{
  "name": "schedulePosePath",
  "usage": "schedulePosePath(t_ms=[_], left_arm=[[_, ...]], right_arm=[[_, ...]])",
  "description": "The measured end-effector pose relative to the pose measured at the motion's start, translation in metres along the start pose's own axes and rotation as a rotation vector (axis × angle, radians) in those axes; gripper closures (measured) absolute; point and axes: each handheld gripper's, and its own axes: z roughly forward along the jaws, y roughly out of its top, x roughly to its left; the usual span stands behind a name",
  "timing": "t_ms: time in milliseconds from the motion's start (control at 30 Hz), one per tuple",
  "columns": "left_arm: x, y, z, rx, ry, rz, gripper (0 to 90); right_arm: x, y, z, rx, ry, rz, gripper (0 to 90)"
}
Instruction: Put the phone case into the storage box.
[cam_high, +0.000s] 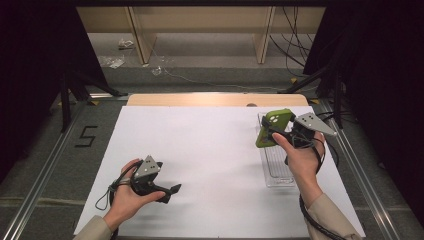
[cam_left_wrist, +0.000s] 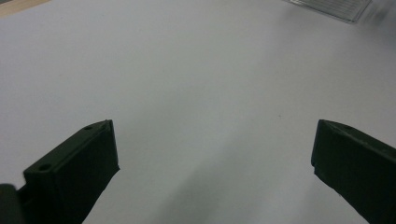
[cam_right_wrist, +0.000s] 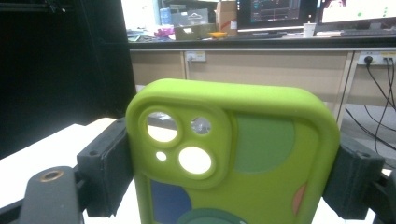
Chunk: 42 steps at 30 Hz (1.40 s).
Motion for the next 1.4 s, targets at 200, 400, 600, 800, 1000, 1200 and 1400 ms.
schedulePosePath(t_ms=[200,400,600,800,1000,1200,1400], left_arm=[[0.000,0.000,0.000,0.001,0.001,0.001,0.0],[0.000,0.000,0.000,0.000,0.002,-0.003,0.1],[0.000,-0.001,0.001,0.000,0.000,-0.003,0.1],[0.000,-0.001,0.001,0.001,-0.002,-0.005,0.2],[0.000,-0.001,0.001,-0.002,-0.001,-0.007,0.2],[0.001,-0.001,0.001,0.003,-0.003,-0.007,0.2],[0.001,-0.001,0.002,0.003,-0.003,-0.008,0.3]], right_arm=[[-0.004,0.000,0.000,0.000,-0.010,0.002,17.8],[-0.009,0.000,0.000,0.001,-0.021,0.005,17.8],[-0.013,0.000,0.000,0.004,-0.034,0.006,17.8],[-0.016,0.000,0.001,0.004,-0.043,0.008,17.8],[-0.019,0.001,0.000,0.001,-0.052,0.007,17.9],[-0.022,0.000,0.002,0.006,-0.061,0.006,17.9],[-0.024,0.000,0.003,0.011,-0.069,-0.001,17.9]])
